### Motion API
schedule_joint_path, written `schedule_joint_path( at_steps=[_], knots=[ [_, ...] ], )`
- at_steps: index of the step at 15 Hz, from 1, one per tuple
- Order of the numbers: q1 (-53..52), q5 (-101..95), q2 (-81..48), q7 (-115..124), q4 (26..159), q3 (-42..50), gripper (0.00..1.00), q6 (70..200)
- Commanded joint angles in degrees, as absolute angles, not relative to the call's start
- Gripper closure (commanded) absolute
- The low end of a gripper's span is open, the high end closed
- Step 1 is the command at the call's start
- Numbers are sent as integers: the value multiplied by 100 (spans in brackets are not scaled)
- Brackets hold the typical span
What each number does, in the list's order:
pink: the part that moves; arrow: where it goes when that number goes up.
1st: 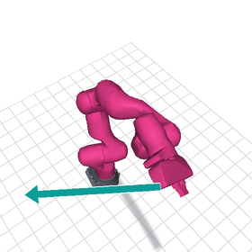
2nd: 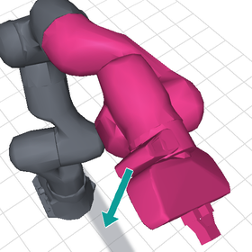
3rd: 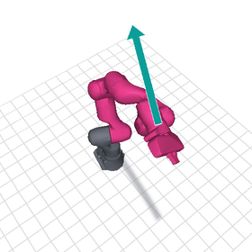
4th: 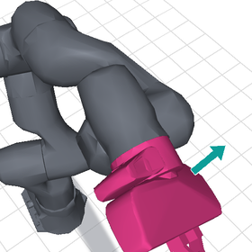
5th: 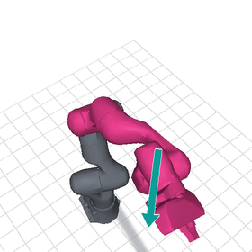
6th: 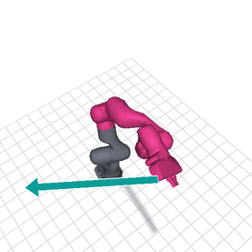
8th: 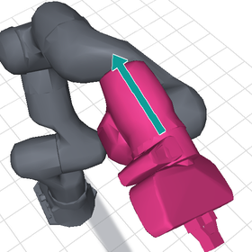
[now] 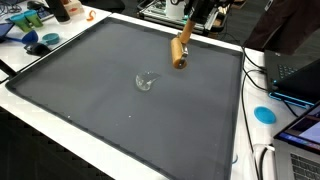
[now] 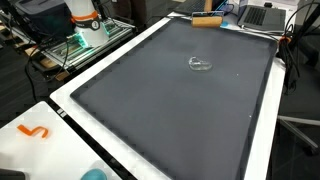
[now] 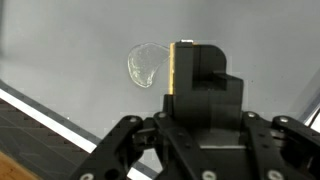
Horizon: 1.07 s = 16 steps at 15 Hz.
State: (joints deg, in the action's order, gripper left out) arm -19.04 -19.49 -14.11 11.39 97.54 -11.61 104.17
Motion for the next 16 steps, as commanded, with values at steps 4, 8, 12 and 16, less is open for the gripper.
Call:
schedule_joint_path(
  at_steps=[4,8,12,16],
  knots=[
    [-2149,-2256,-1688,1601,9575,-1165,76,10131],
    [-2235,-2348,-1704,1646,9581,-1172,76,10209],
    [-2279,-2389,-1715,1665,9554,-1169,76,10235],
    [-2272,-2363,-1732,1615,9516,-1175,76,10215]
  ],
)
